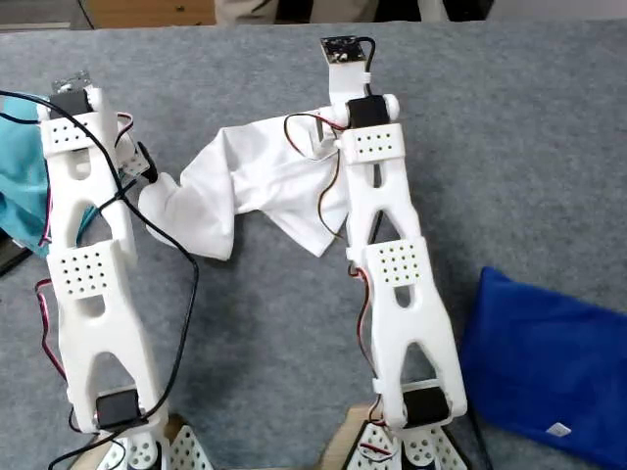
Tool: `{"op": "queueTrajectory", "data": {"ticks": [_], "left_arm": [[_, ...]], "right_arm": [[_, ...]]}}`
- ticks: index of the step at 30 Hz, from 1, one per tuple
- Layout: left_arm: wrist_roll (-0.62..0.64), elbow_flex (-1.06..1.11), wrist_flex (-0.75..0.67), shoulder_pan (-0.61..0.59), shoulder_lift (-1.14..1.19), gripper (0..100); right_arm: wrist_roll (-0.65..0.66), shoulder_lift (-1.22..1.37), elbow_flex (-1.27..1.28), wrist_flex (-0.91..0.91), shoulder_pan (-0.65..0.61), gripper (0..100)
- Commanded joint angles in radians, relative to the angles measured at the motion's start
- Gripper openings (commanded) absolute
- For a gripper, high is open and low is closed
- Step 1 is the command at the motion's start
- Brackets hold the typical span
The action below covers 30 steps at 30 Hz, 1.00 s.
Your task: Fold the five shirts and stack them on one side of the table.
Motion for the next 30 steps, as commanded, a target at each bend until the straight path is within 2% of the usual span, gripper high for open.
{"op": "queueTrajectory", "data": {"ticks": [1, 5, 9, 12, 15, 21, 24, 27, 30], "left_arm": [[0.064, -0.034, 0.015, 0.025, -0.01, 18], [0.19, -0.041, 0.017, 0.043, -0.019, 17], [0.405, -0.044, 0.017, 0.069, -0.019, 17], [0.525, -0.044, 0.017, 0.087, -0.018, 12], [0.525, -0.098, 0.017, 0.058, -0.019, 6], [0.525, -0.249, 0.017, -0.183, -0.044, 2], [0.506, -0.253, 0.017, -0.262, -0.088, 2], [0.462, -0.209, 0.018, -0.29, -0.117, 2], [0.453, -0.071, 0.018, -0.275, -0.128, 2]], "right_arm": [[0.009, -0.004, -0.042, -0.008, -0.008, 1.2], [0.009, -0.004, -0.042, -0.008, -0.007, 1.2], [0.009, -0.002, -0.038, -0.015, -0.007, 1.2], [0.009, -0.002, -0.035, -0.02, -0.007, 1.2], [0.009, -0.002, -0.033, -0.02, -0.007, 1.2], [0.009, -0.002, -0.031, -0.02, -0.007, 1.2], [0.009, -0.002, -0.031, -0.021, -0.007, 1.2], [0.009, -0.001, -0.031, -0.023, -0.007, 1.2], [0.009, -0.001, -0.031, -0.023, -0.008, 1.2]]}}
